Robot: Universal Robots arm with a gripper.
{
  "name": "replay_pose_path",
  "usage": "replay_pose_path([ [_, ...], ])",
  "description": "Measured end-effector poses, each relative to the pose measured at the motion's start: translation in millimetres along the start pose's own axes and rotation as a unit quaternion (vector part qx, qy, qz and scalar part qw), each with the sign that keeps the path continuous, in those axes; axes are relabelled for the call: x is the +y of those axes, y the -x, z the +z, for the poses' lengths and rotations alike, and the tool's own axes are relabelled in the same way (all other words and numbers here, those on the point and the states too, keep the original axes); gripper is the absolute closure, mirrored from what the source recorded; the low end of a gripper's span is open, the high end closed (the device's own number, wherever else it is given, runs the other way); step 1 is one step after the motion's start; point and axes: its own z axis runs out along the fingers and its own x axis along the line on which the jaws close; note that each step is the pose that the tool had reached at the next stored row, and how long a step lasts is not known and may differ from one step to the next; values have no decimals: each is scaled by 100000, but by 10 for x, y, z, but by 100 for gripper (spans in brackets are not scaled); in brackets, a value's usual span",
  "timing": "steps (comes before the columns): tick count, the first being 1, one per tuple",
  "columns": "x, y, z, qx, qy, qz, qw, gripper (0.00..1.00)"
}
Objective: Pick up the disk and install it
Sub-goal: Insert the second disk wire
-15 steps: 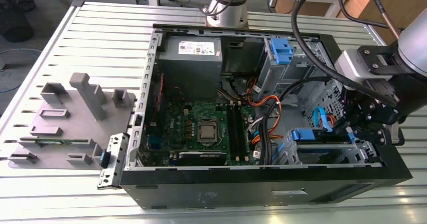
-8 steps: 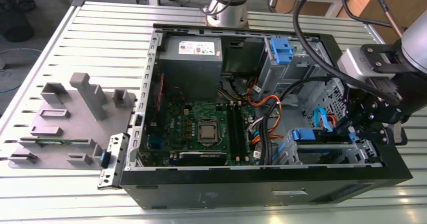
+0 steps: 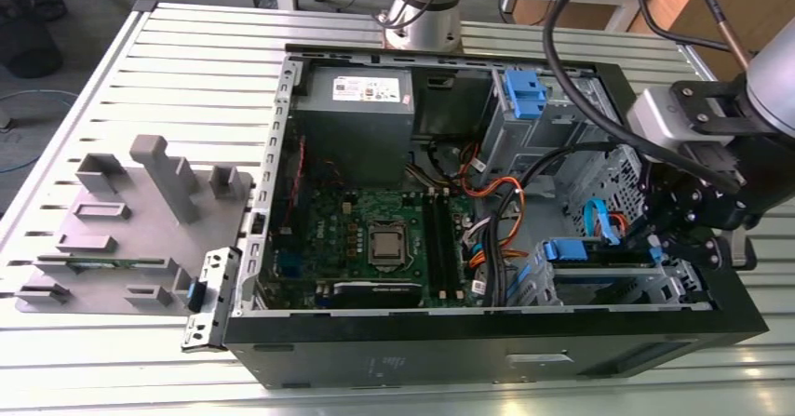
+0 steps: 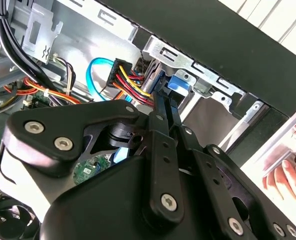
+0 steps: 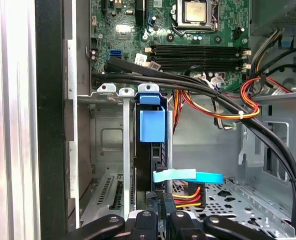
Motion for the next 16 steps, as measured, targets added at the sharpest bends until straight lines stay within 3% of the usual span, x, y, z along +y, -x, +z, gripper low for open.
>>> replay_pose_path([
  [16, 30, -3, 29, 20, 3, -7, 100000, 84],
])
